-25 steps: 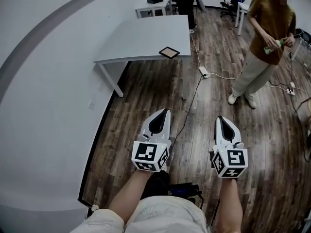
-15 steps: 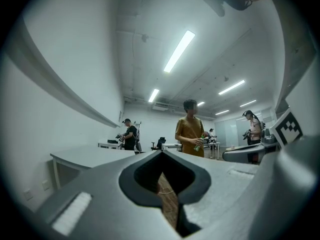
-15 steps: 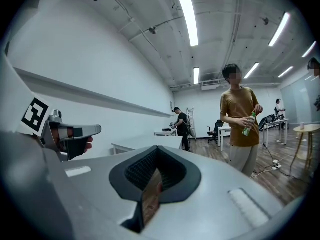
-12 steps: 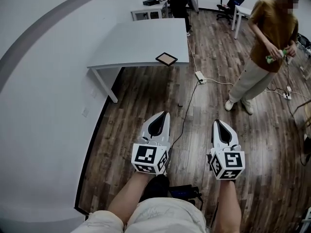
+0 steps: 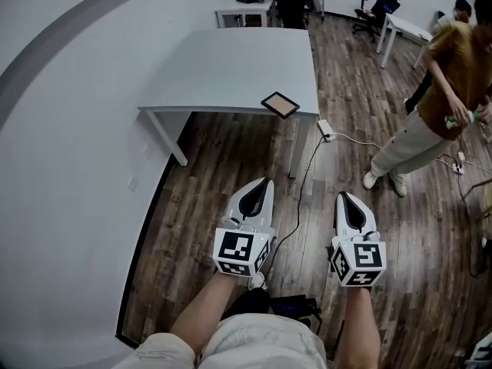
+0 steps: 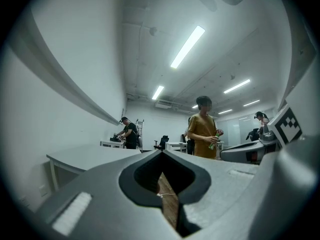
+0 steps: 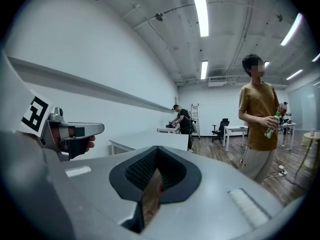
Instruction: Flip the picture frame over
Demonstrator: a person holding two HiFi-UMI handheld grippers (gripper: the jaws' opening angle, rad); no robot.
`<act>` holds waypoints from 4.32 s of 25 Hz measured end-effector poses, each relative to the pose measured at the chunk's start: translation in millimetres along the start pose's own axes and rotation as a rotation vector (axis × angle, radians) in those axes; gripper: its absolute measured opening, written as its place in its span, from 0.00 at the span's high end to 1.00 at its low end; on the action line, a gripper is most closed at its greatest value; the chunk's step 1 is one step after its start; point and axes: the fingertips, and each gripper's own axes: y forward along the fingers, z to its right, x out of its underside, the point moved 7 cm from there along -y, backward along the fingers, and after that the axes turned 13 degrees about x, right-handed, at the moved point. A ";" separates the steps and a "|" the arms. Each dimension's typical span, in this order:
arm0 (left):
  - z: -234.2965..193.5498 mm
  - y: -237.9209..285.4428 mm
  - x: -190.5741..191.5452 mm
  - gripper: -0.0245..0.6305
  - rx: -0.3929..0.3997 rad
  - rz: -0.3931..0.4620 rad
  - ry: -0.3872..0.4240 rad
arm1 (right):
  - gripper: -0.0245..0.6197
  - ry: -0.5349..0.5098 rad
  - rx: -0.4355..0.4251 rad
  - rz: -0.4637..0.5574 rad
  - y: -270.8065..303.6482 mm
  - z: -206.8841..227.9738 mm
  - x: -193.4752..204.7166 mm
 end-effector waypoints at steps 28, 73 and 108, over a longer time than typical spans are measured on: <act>-142.6 130.0 10.9 0.96 0.022 -0.018 0.001 | 0.93 0.005 0.015 -0.019 193.4 -11.1 -11.0; -276.9 313.4 112.0 0.96 -0.102 -0.104 -0.024 | 0.81 -0.478 -0.271 -0.183 456.9 -39.9 83.8; -316.2 275.9 199.6 0.96 -0.154 -0.146 -0.110 | 0.81 -1.447 0.095 0.074 520.2 -114.5 202.5</act>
